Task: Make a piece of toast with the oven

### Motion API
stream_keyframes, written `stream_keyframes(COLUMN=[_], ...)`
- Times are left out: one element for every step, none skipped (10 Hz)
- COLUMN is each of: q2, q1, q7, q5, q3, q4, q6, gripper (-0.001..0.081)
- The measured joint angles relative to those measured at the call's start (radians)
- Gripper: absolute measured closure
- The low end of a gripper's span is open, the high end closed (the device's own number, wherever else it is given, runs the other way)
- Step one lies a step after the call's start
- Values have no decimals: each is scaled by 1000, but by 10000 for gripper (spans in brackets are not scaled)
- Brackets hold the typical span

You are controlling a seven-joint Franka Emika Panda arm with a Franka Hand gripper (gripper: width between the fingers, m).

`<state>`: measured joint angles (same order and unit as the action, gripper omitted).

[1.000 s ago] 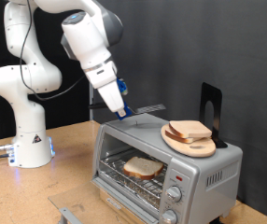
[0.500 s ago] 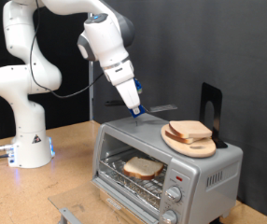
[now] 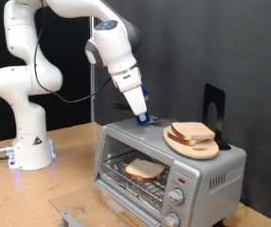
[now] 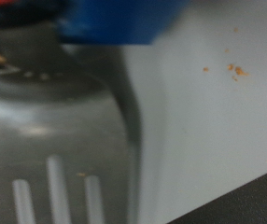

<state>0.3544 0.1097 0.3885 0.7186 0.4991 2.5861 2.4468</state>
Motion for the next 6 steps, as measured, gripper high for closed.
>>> stream_keyframes(q2=[-7,-12,-14,-14,-14,-13], q1=[0,0,0,-1,-6,-11], q7=[0,0,1,13,35,52], q5=[-1,-1,0,3,10,15], q3=[2,4,7,13,17,17], q4=[0,-1,0,4,12,17], q6=[6,15,38,85,135,162], gripper=[125,125,38,38,6,6])
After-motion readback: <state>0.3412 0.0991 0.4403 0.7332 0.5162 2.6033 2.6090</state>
